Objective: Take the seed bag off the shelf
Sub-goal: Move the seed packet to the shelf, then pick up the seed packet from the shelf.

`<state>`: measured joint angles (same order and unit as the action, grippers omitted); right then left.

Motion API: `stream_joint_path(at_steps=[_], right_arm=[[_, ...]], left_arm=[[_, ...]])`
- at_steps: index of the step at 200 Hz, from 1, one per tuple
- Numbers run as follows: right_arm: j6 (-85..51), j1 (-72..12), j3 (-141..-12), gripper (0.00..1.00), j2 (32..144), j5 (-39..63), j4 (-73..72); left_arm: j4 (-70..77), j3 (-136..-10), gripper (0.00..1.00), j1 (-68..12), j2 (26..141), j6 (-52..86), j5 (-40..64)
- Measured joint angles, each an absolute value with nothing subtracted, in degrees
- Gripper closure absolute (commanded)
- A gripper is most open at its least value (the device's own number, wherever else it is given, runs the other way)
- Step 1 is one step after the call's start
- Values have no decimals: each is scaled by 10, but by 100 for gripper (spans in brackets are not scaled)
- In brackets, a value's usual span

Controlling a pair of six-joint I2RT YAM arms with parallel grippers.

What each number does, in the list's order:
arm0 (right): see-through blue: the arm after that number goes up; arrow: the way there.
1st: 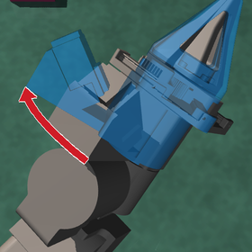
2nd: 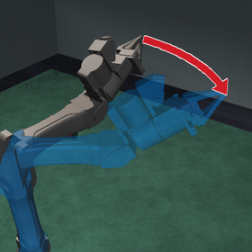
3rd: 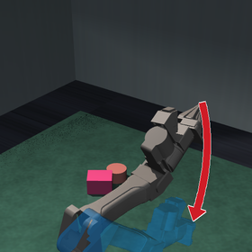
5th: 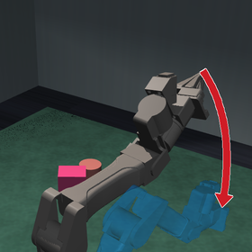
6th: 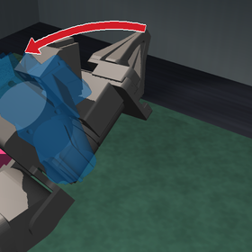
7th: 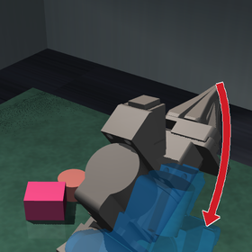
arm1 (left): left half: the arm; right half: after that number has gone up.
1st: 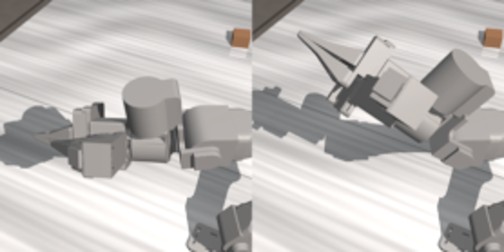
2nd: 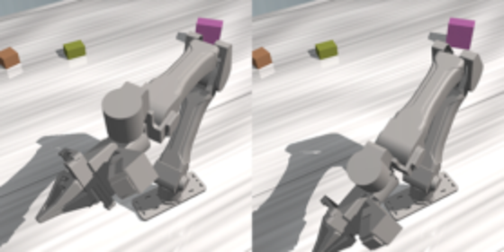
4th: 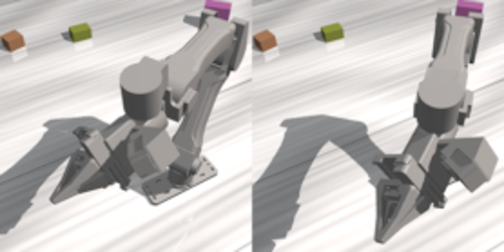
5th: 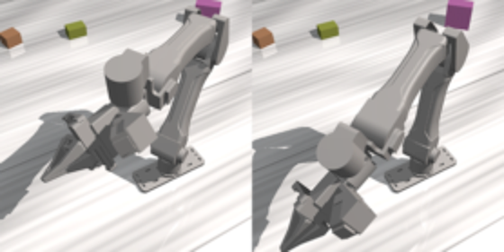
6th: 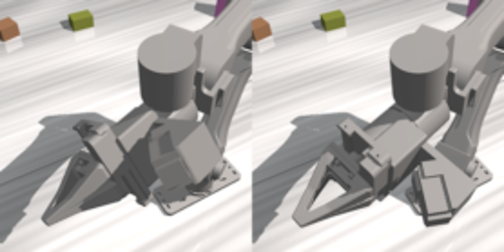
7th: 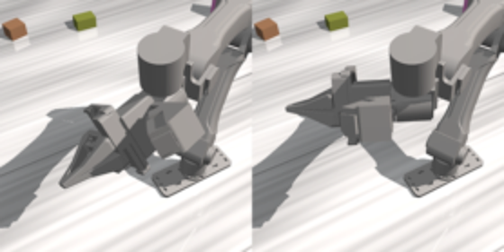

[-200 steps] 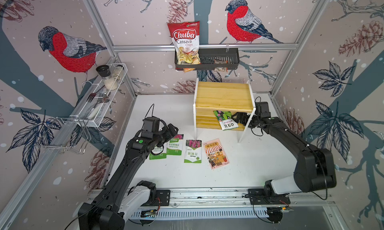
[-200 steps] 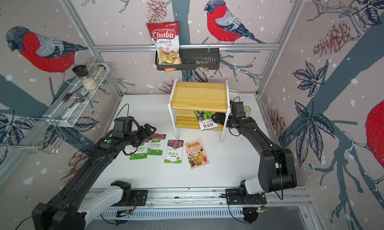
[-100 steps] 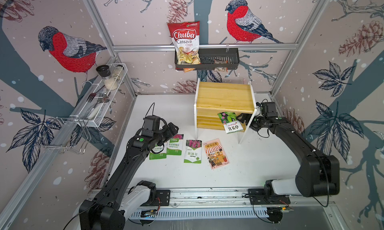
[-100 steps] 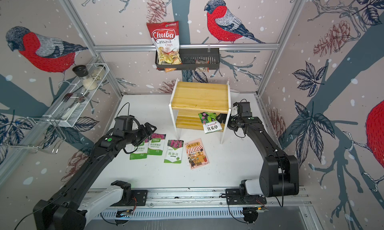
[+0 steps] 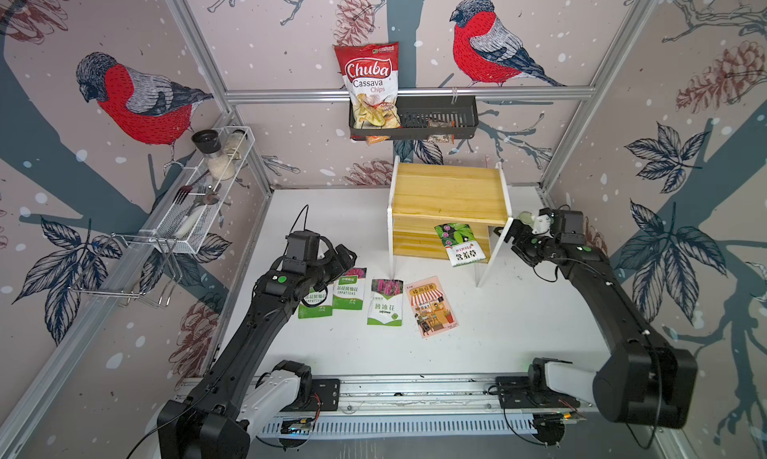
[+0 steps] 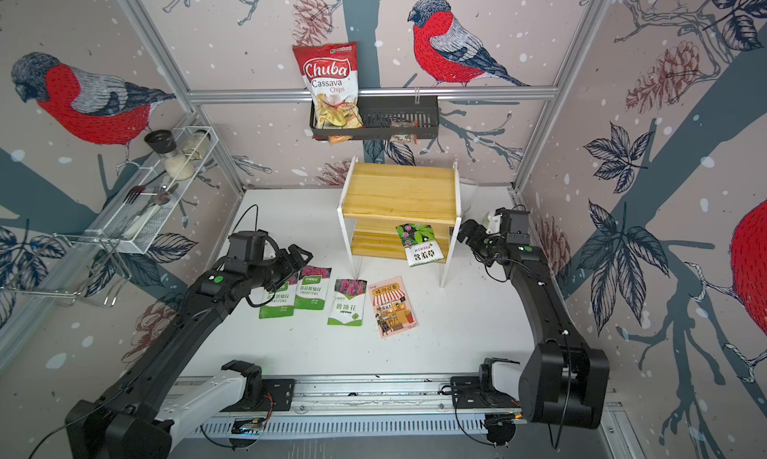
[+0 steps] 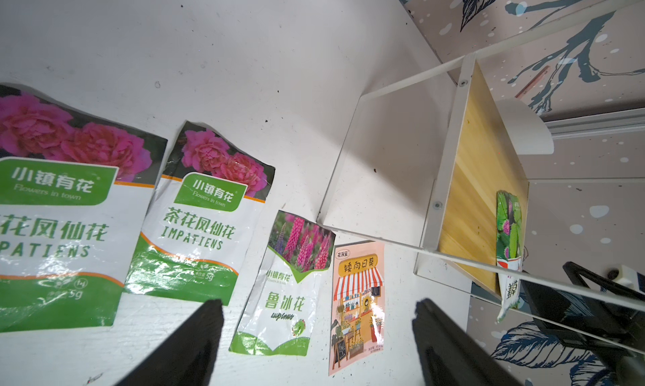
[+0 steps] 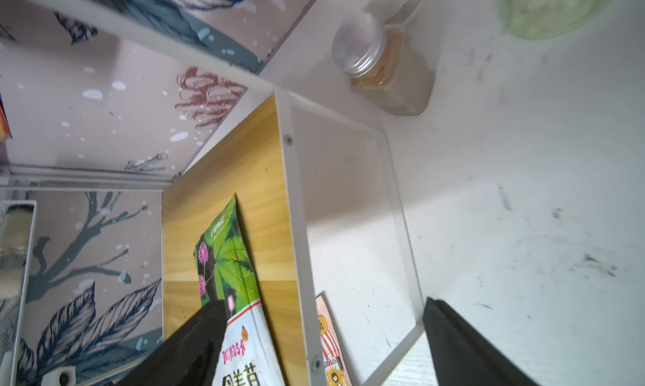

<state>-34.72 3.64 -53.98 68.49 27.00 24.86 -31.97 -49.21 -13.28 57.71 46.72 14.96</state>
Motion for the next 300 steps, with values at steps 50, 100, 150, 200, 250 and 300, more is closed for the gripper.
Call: stream_joint_path(at_steps=[50, 100, 150, 200, 250, 300], right_arm=[[-409, 60, -390, 11, 489, 260, 289], [-510, 26, -255, 23, 241, 335, 319], [-589, -43, -213, 29, 196, 397, 282], [-618, -139, -230, 29, 338, 404, 149], [-612, -160, -286, 29, 452, 389, 63], [-612, -173, -299, 29, 495, 354, 45]], left_arm=[[-317, -491, 11, -133, 577, 467, 150], [-308, -479, 11, -133, 578, 467, 155], [-306, -479, 11, -133, 592, 462, 165], [-302, -489, 11, -133, 598, 460, 165], [-302, -491, 11, -133, 585, 461, 165], [-303, -481, 11, -133, 575, 461, 165]])
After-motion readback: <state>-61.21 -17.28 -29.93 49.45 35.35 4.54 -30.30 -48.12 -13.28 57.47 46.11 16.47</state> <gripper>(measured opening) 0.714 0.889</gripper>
